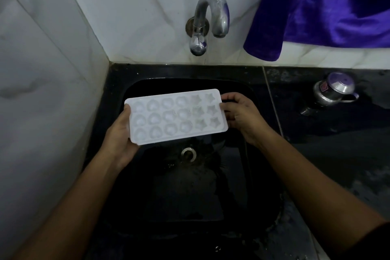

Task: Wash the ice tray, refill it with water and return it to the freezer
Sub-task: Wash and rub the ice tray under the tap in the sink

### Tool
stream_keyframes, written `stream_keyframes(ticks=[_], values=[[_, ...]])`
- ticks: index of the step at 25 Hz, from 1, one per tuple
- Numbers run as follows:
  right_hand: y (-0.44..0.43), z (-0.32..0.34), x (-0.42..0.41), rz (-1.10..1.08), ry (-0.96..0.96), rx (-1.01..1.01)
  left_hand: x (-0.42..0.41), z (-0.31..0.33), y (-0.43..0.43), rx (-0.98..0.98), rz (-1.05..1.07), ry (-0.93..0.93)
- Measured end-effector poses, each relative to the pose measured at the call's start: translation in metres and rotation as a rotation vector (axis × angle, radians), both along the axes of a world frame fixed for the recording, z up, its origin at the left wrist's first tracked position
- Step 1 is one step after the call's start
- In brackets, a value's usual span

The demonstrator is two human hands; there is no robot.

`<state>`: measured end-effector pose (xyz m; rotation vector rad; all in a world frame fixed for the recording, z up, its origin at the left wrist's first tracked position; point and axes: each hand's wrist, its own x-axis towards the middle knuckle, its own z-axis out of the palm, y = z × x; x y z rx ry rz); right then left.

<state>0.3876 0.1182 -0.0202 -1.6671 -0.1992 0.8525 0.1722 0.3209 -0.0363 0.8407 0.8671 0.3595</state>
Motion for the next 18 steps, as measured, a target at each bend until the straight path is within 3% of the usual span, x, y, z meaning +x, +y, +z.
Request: stream_keyframes(ticks=[7, 13, 18], values=[[0.064, 0.03, 0.041, 0.076, -0.041, -0.039, 0.009, -0.008, 0.015, -0.017, 0.056, -0.034], [0.131, 0.05, 0.07, 0.015, 0.152, 0.135, 0.012, -0.011, 0.015, -0.002, 0.054, -0.023], [0.139, 0.051, 0.071, -0.047, 0.047, 0.108, 0.012, -0.012, 0.015, -0.008, 0.081, -0.012]])
